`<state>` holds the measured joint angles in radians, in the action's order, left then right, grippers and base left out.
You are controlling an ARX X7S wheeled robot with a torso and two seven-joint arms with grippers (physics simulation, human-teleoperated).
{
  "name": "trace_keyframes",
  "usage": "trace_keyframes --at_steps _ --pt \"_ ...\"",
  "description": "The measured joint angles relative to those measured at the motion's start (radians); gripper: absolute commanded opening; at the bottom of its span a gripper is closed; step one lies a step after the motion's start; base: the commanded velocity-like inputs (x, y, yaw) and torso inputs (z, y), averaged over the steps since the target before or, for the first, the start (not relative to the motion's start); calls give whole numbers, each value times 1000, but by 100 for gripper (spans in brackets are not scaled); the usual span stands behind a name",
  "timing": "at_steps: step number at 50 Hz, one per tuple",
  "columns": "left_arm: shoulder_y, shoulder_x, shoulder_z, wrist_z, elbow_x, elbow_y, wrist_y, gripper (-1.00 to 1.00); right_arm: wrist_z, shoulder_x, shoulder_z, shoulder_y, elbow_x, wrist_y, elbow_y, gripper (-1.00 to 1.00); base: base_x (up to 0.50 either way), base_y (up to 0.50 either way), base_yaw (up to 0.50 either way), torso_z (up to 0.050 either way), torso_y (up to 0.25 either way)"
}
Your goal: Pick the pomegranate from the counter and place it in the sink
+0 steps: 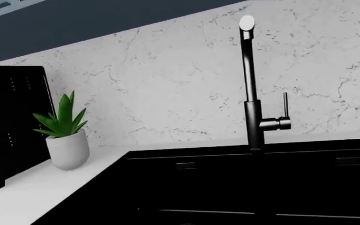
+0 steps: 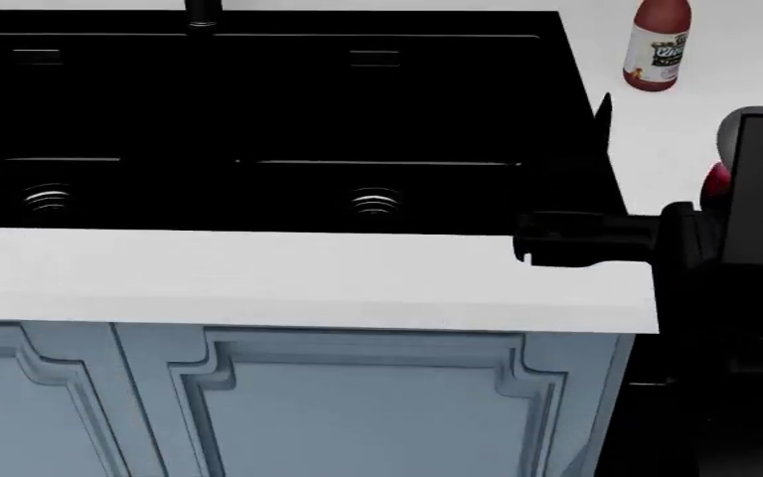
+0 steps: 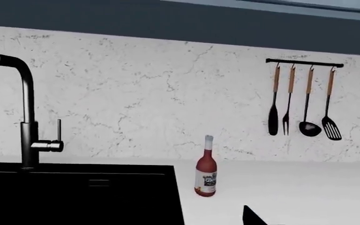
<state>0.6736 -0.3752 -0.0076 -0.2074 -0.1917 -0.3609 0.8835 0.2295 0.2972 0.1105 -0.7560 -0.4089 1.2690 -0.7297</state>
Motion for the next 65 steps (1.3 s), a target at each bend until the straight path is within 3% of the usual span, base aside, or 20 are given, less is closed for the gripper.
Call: trace_keyframes --at_steps 65 --pt "-20 -1 -9 -8 -29 -8 0 100 6 -1 69 6 -78 40 -42 100 279 0 0 0 0"
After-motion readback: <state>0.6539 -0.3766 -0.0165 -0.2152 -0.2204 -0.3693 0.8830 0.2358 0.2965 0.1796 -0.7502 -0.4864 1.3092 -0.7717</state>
